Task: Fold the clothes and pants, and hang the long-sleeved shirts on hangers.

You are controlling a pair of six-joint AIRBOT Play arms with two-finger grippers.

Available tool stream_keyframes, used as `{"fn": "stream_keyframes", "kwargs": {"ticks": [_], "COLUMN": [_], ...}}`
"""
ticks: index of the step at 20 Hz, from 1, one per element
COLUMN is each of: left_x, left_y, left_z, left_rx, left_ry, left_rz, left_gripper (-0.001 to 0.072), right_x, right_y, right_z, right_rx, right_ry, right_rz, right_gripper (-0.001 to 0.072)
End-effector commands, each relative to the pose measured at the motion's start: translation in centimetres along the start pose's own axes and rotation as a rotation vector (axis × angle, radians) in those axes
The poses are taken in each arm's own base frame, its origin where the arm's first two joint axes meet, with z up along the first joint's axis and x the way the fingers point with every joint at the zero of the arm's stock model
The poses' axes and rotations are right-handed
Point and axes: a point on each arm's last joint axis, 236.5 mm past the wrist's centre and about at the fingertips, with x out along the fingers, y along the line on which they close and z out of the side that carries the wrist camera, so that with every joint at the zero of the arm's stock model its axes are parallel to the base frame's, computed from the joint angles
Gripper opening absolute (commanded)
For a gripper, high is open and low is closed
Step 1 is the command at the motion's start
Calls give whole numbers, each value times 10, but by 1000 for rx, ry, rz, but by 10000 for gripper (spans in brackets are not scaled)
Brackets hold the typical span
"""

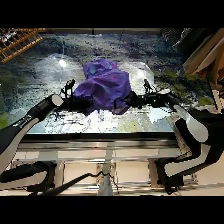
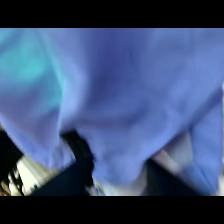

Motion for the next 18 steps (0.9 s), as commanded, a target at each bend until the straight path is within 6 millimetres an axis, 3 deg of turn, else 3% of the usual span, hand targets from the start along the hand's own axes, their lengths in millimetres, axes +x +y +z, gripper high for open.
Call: {"fn": "stream_keyframes", "kwargs": {"ticks": [1, 2, 5, 7, 9, 10, 13, 16, 18], "left_x": [-1, -3, -23, -63, -129, -172, -306, -433, -510], "left_y": [-7, -10, -13, -26, -42, -54, -112, -181, -226], "left_z": [22, 28, 42, 54, 67, 71, 58, 23, -3], "left_rx": [-72, -101, -88, -2, 99, 138, 262, 442, 589], "left_ry": [-89, -112, -153, -193, -250, -294, -446, -659, -829], "left_rz": [-32, -48, -71, -111, -164, -209, -448, -699, -862], "left_gripper": [13, 12, 11, 11, 11, 12, 12, 13, 13], "right_x": [11, 9, -11, -41, -94, -125, -233, -327, -377], "right_y": [17, 23, 45, 64, 98, 121, 216, 313, 360], "right_z": [17, 17, 13, 5, -6, -12, -48, -124, -174], "right_rx": [12, -4, -133, -323, -542, -635, -922, -1129, -1241], "right_ry": [-29, -23, -12, -16, -68, -128, -421, -721, -874], "right_rz": [7, 16, -3, -86, -184, -218, -243, -148, -90], "right_gripper": [115, 17, 13, 12, 12, 12, 12, 12, 12]}}
